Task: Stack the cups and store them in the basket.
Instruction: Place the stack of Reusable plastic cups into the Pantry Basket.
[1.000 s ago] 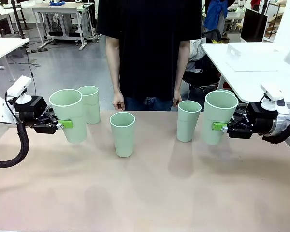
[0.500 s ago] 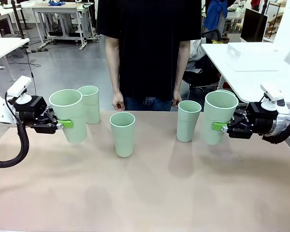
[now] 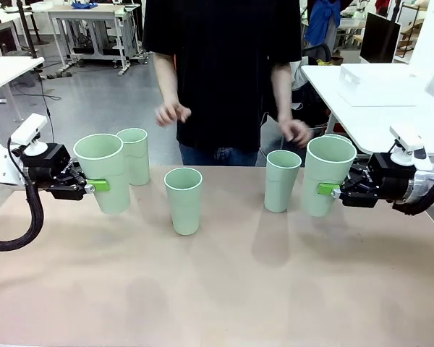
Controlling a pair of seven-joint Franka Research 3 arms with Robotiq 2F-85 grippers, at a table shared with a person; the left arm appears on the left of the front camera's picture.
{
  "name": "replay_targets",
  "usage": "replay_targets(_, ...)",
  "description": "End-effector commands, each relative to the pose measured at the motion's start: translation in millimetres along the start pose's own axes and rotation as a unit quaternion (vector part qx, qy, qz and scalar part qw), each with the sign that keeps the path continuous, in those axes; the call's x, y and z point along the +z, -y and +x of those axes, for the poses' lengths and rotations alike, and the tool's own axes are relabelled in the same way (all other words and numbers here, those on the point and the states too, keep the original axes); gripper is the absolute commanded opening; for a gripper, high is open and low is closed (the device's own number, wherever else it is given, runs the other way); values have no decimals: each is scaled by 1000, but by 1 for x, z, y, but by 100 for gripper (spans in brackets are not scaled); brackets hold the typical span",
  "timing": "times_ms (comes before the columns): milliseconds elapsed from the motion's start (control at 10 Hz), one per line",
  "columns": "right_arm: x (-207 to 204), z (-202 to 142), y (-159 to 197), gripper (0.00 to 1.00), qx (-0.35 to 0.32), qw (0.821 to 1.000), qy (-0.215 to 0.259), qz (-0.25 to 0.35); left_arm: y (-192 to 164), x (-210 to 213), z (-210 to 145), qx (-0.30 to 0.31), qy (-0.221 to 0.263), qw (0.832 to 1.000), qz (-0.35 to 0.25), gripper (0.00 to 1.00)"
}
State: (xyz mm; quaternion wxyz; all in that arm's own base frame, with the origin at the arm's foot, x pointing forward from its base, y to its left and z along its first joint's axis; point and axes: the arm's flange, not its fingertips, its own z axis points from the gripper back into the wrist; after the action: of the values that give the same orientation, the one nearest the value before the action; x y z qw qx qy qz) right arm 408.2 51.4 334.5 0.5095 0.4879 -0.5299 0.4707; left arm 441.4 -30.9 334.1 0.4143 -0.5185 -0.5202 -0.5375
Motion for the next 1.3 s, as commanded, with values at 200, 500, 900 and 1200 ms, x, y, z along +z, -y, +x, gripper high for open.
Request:
replay_targets(200,-1,2,0,87,5,1000,-3,-1,-1,0,3,-6,1,1000,2,87)
replay_targets(500,-1,2,0,87,5,1000,-3,-1,-1,0,3,-6,1,1000,2,87)
replay_targets(900,-1,2,0,87,5,1000,-3,-1,-1,0,3,-6,1,1000,2,87)
replay_targets(1200,-1,2,0,87,5,1000,-3,-1,-1,0,3,-6,1,1000,2,87)
